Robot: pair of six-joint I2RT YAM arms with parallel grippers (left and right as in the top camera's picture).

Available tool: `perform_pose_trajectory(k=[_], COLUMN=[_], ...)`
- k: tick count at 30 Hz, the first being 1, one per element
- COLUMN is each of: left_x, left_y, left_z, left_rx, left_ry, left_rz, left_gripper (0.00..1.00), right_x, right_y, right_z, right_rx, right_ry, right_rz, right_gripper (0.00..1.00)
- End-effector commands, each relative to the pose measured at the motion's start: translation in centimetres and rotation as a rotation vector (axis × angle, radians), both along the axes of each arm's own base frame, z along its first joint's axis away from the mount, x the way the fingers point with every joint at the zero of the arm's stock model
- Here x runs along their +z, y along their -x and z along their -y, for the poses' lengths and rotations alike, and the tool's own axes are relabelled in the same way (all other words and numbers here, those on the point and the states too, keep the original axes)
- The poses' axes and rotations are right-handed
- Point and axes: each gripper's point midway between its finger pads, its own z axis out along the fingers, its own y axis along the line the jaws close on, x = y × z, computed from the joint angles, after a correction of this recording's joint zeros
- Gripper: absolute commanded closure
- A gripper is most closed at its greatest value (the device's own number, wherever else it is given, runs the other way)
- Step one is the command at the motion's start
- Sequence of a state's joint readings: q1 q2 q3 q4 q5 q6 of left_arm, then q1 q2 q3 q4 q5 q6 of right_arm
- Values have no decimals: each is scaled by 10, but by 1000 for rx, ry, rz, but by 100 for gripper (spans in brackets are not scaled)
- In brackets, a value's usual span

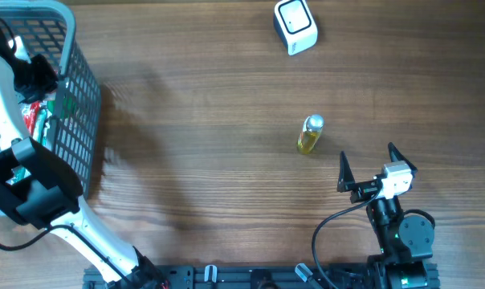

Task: Scan the item barcode
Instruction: 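Grasp the Kleenex tissue pack in the basket with the left gripper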

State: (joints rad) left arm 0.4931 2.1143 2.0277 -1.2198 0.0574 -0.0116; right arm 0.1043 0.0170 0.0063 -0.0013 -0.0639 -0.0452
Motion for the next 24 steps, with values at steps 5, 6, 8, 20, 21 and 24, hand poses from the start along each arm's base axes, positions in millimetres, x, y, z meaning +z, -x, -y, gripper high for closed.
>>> perform_pose_trajectory(k=[5, 6, 8, 20, 21, 24], left_x=[8, 7, 7, 1, 0, -2], left_y=[15, 17, 19, 28, 28, 28], left_z=[6, 7, 9, 13, 13, 13], left_rx=[0, 0, 3, 3, 3, 3], left_ry=[15, 19, 25, 45, 47, 49], left_rz=[-33, -40, -49, -87, -92, -94], left_gripper=[75, 75, 73, 52, 47, 26], right_x=[0, 0, 0, 0, 0, 0], right_y=[0, 0, 0, 0, 0, 0], right_z=[-3, -3, -3, -3, -3, -3], right_rx=[17, 17, 17, 17, 17, 17], right_ry=[-19, -19, -19, -19, -19, -19], right_rz=[-2, -2, -2, -2, -2, -2], right_gripper=[0, 0, 0, 0, 0, 0])
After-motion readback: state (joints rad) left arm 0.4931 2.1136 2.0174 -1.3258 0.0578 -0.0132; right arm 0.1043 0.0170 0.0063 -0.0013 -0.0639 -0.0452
